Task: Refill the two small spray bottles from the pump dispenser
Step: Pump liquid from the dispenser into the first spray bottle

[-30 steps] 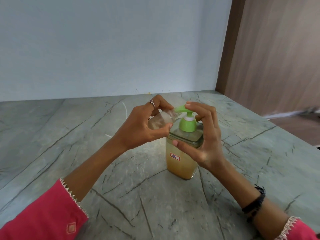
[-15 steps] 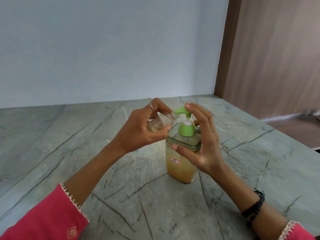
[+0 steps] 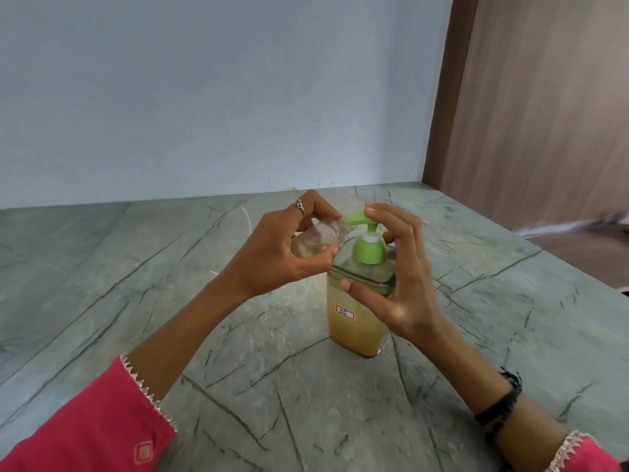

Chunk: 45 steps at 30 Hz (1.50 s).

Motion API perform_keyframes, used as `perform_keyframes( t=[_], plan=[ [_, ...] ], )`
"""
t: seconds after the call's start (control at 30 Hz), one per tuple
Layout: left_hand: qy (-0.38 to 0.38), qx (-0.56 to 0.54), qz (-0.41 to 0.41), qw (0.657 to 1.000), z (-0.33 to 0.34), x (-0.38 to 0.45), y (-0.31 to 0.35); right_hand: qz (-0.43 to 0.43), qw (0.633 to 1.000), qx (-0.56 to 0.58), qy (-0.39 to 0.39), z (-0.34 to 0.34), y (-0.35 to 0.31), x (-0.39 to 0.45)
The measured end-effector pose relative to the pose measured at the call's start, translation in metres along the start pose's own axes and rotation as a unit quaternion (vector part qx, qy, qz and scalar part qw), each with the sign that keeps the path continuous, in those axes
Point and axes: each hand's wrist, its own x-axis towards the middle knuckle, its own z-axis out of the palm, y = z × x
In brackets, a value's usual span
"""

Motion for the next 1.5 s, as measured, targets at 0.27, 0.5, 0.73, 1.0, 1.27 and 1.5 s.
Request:
perform_keyframes(
  t=[0.27,0.5,0.73,1.0,1.27,1.5],
  plan=[
    [0.005,-0.001,0.001,1.000,-0.0012,0.0003,0.0004,0.009,1.000,0.002,-0.016,-0.0004,0.0007,-0.0013],
    [0.004,-0.006,0.001,1.000,-0.0001,0.0003,0.0001,0.003,1.000,0.011,-0.004,-0.0016,-0.0017,0.0024],
    [-0.004,0.008,0.000,1.000,0.0017,-0.0014,-0.0033,0.019,1.000,0.004,0.004,0.0004,-0.0010,0.0017],
    [0.009,-0.015,0.002,1.000,0.0010,-0.0008,0.0000,0.008,1.000,-0.001,-0.012,-0.0006,0.0010,-0.0007],
    [0.010,-0.020,0.000,1.000,0.0000,-0.0001,0.0014,0.004,1.000,0.005,-0.021,-0.0015,-0.0003,0.0009],
    [0.006,-0.006,-0.004,1.000,0.0024,-0.0012,-0.0026,0.020,1.000,0.008,-0.005,-0.0001,-0.0024,0.0020]
  ],
)
